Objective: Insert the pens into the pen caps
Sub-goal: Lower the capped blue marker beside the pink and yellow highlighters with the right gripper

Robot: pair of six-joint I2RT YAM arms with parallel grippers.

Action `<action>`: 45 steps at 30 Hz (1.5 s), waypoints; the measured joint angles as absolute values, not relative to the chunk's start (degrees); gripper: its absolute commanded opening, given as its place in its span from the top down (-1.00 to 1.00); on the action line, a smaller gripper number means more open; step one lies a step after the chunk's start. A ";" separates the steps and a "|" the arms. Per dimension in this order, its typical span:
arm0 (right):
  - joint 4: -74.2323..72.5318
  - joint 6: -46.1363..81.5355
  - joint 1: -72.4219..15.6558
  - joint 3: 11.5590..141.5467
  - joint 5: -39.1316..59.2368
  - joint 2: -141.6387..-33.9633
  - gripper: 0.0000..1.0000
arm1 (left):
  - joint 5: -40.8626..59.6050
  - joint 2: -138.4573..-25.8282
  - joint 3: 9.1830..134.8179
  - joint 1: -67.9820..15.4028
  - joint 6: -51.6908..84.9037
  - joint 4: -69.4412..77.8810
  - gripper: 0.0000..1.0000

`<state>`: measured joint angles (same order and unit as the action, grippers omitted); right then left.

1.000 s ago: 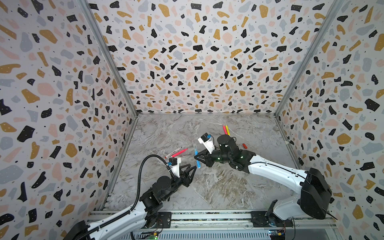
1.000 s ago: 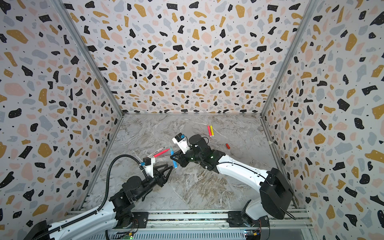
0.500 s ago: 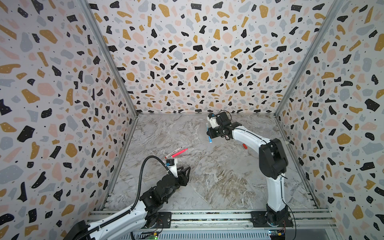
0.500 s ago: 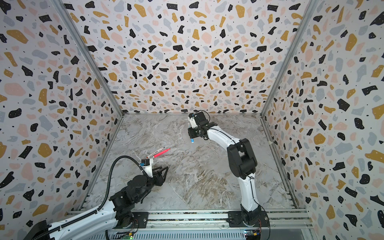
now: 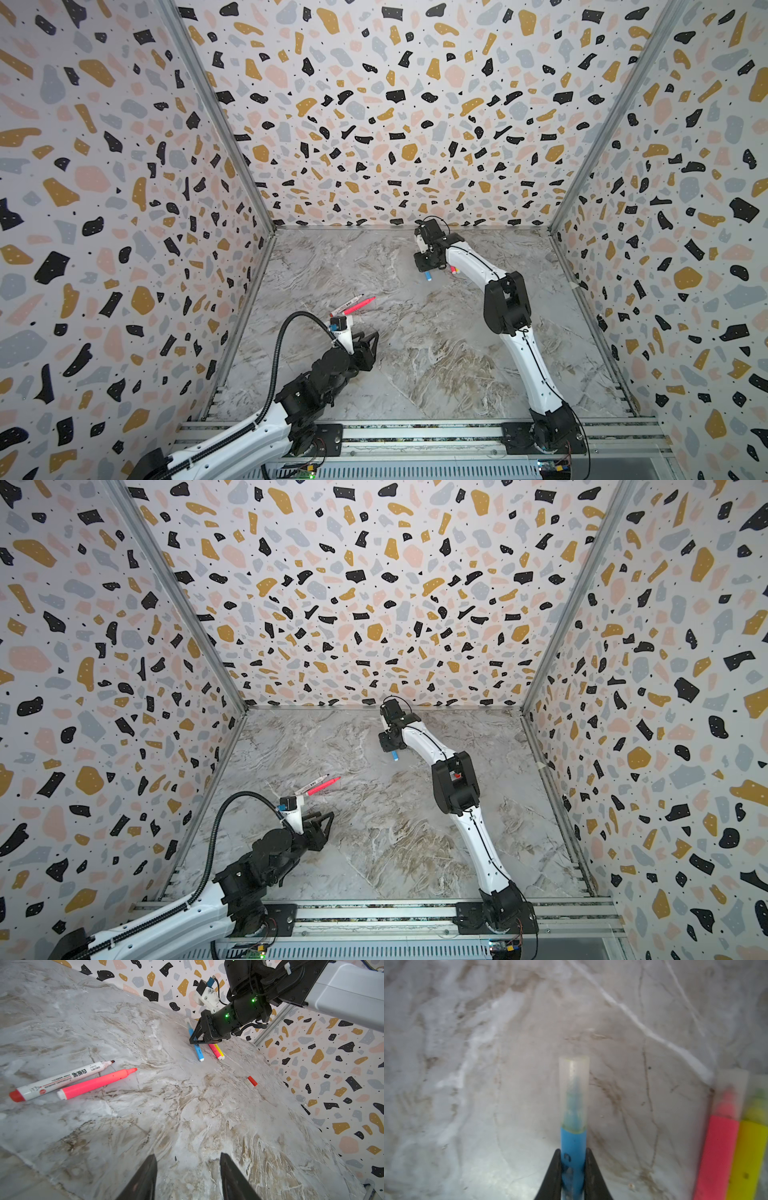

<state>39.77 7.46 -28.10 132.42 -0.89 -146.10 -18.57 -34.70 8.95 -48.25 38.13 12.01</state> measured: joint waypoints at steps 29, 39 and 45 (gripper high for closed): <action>35.90 5.96 -29.67 124.33 0.71 -137.99 0.04 | -18.55 -35.42 9.17 -48.29 37.17 11.99 0.01; 36.01 6.92 -28.71 124.33 1.96 -141.45 0.03 | -18.57 -35.03 9.17 -48.29 37.12 11.99 0.01; 36.62 7.55 -27.88 124.33 1.54 -143.00 0.03 | -18.57 -35.05 9.17 -48.29 37.12 11.99 0.01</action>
<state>36.62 7.55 -27.88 124.33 1.54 -143.00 -18.57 -35.05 9.17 -48.29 37.12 11.99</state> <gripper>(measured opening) 0.485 0.496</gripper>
